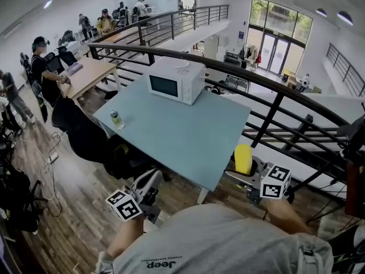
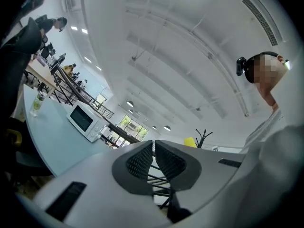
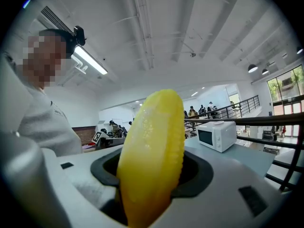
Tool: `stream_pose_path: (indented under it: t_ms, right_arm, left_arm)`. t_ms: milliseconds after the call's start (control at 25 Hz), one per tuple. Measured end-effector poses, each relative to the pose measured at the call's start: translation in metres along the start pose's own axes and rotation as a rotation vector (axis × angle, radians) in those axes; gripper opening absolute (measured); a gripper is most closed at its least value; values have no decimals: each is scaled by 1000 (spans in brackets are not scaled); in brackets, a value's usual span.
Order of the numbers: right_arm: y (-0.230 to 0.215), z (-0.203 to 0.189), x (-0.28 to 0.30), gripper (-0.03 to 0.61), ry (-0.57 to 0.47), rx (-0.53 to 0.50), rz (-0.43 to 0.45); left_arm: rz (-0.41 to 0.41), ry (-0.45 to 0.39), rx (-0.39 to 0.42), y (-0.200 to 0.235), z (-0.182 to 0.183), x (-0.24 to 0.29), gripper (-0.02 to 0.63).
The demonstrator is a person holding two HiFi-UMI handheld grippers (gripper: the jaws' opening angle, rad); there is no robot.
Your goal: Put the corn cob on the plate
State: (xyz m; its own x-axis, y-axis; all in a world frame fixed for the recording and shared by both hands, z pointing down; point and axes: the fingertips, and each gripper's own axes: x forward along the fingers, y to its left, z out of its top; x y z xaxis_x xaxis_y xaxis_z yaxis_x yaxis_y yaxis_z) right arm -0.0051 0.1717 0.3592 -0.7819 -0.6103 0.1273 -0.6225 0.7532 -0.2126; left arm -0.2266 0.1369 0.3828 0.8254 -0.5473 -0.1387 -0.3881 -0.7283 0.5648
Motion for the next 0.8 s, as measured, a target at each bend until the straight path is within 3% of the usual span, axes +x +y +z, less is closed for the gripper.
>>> stream_pose_path:
  t_ms: [240,480,800]
  right_arm:
    - [-7,1,14,268,16,4,4]
    - [-21,1,22,268,15,8,19]
    - [-72,-5,15,268,14,34,67]
  left_arm:
    - [28,-2,25,14,6,-1,18]
    - [89,52,138,25,3,4,18]
    - [140,75,196,31,-9,48,18]
